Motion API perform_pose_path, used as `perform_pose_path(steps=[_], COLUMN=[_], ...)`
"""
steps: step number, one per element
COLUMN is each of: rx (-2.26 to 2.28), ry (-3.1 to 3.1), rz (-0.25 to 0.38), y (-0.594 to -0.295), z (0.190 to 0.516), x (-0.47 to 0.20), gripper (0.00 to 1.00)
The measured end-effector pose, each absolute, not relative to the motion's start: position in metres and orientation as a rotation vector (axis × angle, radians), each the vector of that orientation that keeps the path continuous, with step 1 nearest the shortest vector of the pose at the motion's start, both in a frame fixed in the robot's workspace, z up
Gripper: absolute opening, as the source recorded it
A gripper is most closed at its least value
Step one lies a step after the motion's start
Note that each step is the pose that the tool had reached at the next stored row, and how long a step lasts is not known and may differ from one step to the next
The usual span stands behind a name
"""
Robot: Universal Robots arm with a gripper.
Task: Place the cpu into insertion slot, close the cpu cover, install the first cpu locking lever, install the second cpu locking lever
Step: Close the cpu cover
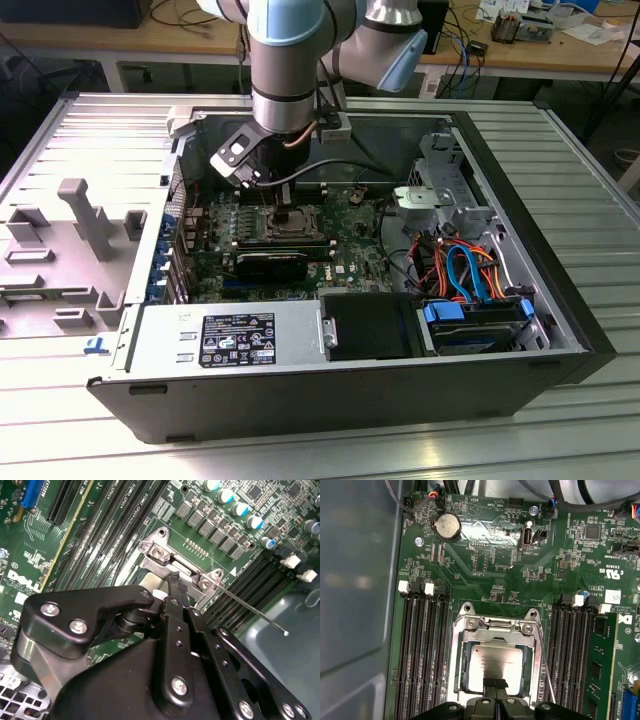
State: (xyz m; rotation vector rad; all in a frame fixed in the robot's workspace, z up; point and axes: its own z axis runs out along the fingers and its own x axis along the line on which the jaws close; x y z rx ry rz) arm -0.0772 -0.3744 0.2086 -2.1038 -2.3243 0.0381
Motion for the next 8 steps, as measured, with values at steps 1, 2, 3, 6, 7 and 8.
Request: perform_pose_path(steps=[1,2,3,6,7,8], rx=[-2.104,-2.104,-2.104,-2.104,-2.104,-2.104], ry=[-2.324,-2.324,-2.324,-2.325,-2.324,-2.324], rz=[0.038,0.038,0.04,0.039,0.039,0.038], y=[-0.3745,-0.3745,-0.3747,-0.3749,-0.3748,-0.3747], z=[0.2084,0.2075,0.2062,0.2039,0.2042,0.2051], x=[-0.0773,-0.0772,-0.0774,-0.0773,-0.0772,-0.0772], gripper=[0.11,0.11,0.11,0.11,0.11,0.11])
